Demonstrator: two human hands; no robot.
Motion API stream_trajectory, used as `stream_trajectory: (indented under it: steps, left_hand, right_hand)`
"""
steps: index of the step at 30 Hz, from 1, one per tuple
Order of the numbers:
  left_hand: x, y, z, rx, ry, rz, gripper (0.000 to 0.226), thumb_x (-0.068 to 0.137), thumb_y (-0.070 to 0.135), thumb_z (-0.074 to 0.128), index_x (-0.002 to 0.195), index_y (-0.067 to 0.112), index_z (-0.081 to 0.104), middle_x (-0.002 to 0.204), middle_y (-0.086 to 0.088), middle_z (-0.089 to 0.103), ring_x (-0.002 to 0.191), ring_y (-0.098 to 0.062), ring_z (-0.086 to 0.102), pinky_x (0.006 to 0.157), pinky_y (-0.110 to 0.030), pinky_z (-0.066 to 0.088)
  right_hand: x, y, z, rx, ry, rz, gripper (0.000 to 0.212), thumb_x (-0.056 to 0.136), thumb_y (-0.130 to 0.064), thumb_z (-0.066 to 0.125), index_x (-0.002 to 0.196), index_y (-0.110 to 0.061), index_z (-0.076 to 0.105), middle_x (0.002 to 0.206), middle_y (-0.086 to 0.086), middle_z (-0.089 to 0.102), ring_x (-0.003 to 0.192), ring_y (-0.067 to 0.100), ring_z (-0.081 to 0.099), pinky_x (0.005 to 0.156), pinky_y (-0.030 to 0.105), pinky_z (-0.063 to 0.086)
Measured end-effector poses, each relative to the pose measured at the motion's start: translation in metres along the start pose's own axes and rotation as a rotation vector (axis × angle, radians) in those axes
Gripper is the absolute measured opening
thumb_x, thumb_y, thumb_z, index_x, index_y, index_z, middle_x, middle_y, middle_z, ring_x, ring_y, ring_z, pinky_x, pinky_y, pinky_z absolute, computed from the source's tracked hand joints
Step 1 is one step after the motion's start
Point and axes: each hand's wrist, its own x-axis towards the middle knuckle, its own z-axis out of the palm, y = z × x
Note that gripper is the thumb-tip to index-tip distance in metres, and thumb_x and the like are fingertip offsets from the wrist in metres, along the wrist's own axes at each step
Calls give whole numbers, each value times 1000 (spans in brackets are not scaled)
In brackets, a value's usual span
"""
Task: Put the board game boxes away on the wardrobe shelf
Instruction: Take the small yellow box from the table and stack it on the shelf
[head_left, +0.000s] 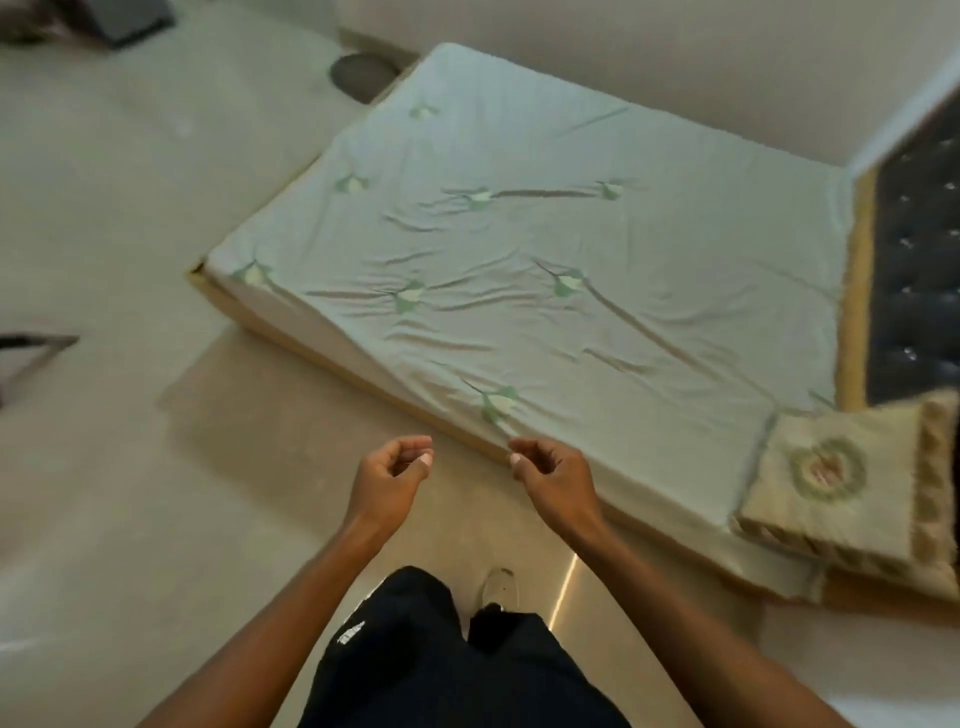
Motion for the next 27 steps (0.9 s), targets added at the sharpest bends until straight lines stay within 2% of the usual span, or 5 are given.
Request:
stream_trajectory:
  steps: [4, 11, 17, 22, 27]
  left_hand:
    - [31, 1, -41, -116, 183, -60, 18, 88, 11, 67, 103, 20, 72, 97, -3, 73, 87, -9, 66, 68, -15, 50]
    - [104, 2, -152, -222, 374, -55, 17, 88, 15, 67, 101, 24, 72, 96, 2, 74, 94, -15, 69, 87, -30, 57]
    - [171, 17, -271, -285, 543, -12, 17, 87, 10, 68, 96, 23, 72, 91, -1, 74, 85, -15, 68, 86, -35, 58]
    - [209, 19, -363, -337, 691, -11, 14, 87, 13, 69, 96, 24, 73, 89, 1, 74, 84, -15, 69, 81, -29, 57]
    - [257, 12, -466, -388, 816, -41, 15, 87, 9, 69, 97, 20, 72, 91, -3, 73, 85, -18, 68, 84, -33, 56]
  right_hand:
    - [60, -40, 45, -83, -163, -64, 22, 89, -19, 64, 111, -20, 70, 102, -8, 71, 93, 3, 67, 89, 32, 57]
    - [155, -126, 165, -212, -370, -203, 21, 87, -20, 64, 108, -22, 70, 87, -6, 72, 82, 5, 68, 82, 32, 59]
    - [223, -206, 284, -290, -484, -350, 20, 86, -21, 65, 105, -25, 70, 85, -8, 72, 80, 5, 68, 78, 32, 58]
    - [263, -268, 389, -292, -614, -383, 17, 85, -25, 65, 101, -31, 70, 79, -4, 71, 76, 11, 68, 70, 34, 58]
    - [311, -324, 513, -297, -701, -416, 20, 87, -21, 65, 106, -24, 71, 87, -2, 72, 81, 10, 68, 74, 27, 57]
